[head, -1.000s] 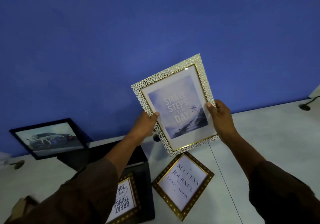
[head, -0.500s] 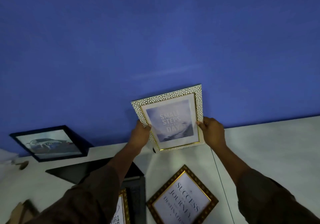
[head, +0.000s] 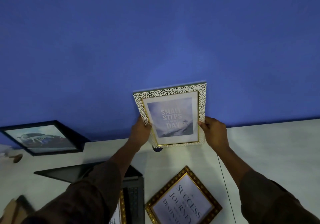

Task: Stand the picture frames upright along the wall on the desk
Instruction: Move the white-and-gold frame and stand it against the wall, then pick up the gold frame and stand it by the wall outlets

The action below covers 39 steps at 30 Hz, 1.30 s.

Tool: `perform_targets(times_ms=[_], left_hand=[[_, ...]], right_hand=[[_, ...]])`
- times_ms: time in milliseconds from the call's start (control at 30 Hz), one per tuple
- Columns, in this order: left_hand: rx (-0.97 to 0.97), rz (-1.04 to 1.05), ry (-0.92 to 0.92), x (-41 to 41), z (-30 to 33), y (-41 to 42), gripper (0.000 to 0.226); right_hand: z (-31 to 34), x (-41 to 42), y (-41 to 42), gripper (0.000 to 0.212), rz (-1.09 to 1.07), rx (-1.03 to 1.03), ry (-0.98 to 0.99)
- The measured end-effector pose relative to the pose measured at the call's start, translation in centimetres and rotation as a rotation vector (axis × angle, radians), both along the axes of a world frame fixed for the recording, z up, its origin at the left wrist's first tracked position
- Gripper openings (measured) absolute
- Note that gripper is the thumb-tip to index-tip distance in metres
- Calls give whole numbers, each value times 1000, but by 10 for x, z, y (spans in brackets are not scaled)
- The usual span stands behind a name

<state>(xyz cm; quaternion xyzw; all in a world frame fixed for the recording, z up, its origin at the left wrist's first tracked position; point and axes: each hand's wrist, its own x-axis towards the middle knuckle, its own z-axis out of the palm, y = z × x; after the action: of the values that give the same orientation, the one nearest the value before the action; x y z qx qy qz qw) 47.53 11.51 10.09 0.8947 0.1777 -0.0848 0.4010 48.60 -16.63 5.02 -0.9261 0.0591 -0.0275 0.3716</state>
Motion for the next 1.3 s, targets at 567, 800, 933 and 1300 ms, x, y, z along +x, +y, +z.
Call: perform_targets(times_ms=[567, 800, 933, 1300], left_hand=[[-116, 14, 252, -106, -61, -39, 63], [165, -238, 476, -160, -105, -33, 73], [316, -370, 460, -176, -111, -31, 58], [313, -445, 351, -195, -128, -27, 39]], right_hand=[[-37, -133, 4, 56, -115, 249, 390], [-58, -237, -16, 59, -201, 108, 518], [-69, -276, -10, 54, -298, 156, 629], [-82, -298, 38, 38, -586, 476, 666]])
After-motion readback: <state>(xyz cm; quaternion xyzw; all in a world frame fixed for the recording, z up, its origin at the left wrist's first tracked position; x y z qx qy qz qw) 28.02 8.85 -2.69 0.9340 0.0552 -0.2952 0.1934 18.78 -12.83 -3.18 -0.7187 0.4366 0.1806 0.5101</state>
